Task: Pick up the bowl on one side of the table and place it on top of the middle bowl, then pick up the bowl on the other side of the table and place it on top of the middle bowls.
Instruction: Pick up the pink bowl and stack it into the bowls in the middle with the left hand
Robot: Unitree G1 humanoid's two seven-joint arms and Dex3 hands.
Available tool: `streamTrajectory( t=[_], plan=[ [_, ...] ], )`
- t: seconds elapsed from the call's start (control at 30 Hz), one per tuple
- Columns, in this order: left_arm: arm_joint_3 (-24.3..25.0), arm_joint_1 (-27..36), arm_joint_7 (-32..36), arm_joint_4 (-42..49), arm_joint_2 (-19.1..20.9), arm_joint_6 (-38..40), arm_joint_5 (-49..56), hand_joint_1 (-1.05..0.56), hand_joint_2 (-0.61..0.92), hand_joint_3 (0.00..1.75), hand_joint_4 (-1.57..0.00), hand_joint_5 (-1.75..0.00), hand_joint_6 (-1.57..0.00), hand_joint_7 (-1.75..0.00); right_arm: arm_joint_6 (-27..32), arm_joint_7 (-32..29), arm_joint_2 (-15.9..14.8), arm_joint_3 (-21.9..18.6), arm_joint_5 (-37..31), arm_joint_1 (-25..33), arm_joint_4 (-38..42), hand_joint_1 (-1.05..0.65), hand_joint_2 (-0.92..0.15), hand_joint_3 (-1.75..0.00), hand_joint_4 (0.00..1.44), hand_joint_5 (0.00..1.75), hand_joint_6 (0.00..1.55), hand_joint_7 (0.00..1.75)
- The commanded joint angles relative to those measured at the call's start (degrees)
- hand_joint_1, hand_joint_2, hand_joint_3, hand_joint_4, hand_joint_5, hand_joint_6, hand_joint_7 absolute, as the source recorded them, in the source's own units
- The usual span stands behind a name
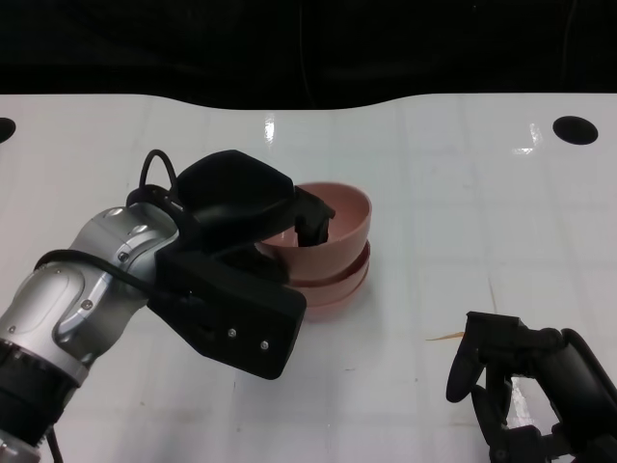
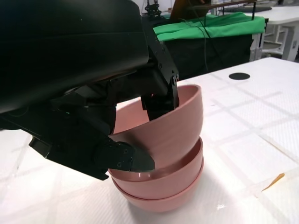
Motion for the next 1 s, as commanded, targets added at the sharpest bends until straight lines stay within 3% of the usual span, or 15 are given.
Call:
streamTrajectory(
  t=[0.03, 0.17, 0.43, 0.53, 1.0],
  plan=[
    [-0.8, -2.2, -1.5, 0.9, 1.2, -0.8, 1.1, -0.34, 0.92, 0.14, -0.77, -1.12, -1.00, -0.33, 0.0, -0.4, -0.2, -0.2, 0.2, 0.1, -0.8, 0.00, -0.19, -1.63, 0.91, 1.75, 0.80, 1.53],
    [-1.8, -2.8, -1.4, 1.3, 1.4, -1.2, 2.8, -0.36, 0.92, 0.14, -0.79, -1.04, -1.03, -0.22, 0.3, -0.2, -0.1, -0.2, 0.5, 0.3, -1.1, 0.00, -0.19, -1.63, 0.91, 1.75, 0.80, 1.53],
    [-3.2, -3.2, 0.1, 3.9, 0.6, -1.7, 5.8, -0.36, 0.92, 0.12, -0.78, -1.01, -1.07, -0.20, 0.4, -0.3, 0.0, -0.1, 0.4, 0.3, -1.2, 0.00, -0.19, -1.62, 0.91, 1.75, 0.80, 1.53],
    [-3.8, -3.0, 4.4, 6.4, 0.3, -3.5, 7.1, -0.36, 0.92, 0.10, -0.85, -0.78, -1.11, -0.15, 0.1, -0.3, 0.0, -0.1, 0.5, 0.3, -1.1, 0.00, -0.19, -1.62, 0.91, 1.75, 0.80, 1.53],
    [-5.0, -2.9, 17.2, 14.2, -1.3, -5.8, 9.4, -0.35, 0.92, 0.14, -0.80, -1.05, -1.13, -0.09, 0.4, -0.3, -0.1, -0.2, 0.3, 0.4, -1.3, 0.00, -0.19, -1.62, 0.91, 1.75, 0.80, 1.53]
  ],
)
